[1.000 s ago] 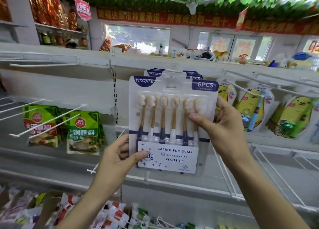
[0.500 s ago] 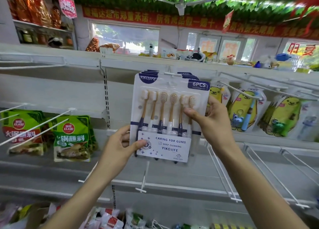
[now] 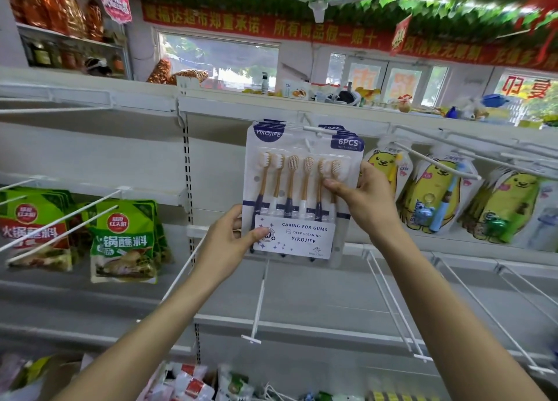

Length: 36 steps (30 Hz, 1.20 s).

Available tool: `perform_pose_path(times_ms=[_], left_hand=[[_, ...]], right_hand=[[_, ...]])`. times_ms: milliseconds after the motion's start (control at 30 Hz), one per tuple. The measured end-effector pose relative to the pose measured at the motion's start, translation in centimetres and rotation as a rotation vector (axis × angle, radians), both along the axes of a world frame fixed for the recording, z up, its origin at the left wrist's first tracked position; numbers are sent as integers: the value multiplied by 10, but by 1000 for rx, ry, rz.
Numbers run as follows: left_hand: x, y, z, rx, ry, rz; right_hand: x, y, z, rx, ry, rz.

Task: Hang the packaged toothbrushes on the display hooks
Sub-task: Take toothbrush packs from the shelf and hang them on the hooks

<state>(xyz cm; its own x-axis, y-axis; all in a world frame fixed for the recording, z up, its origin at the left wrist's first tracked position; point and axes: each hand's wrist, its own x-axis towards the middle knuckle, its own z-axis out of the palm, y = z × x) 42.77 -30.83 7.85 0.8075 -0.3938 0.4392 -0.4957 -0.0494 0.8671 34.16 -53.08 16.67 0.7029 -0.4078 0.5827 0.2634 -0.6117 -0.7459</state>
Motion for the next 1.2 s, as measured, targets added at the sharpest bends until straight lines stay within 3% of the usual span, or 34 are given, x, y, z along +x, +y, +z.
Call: perform_pose_path(times_ms=[300,467,567,667,800,1200], left_hand=[[-1,7,-7,47,35,-22],[-2,42,-9,711,-189,193],[-20,56,-8,887,-299,336],[-48,48,-6,850,-390,255],[-78,17,-9,654,-502,102],[-155,-112,-25,641,-882,-174]], right_hand=[[-7,9,0,-107,89,-174],[-35,3,-23,28,111,-199],[-63,-8,-47,-76,151,-263],[-95,-15,-71,-322,197,-300],[-136,-25,-97,-558,326,-305],[-268,-68,-118,-718,435,-452]])
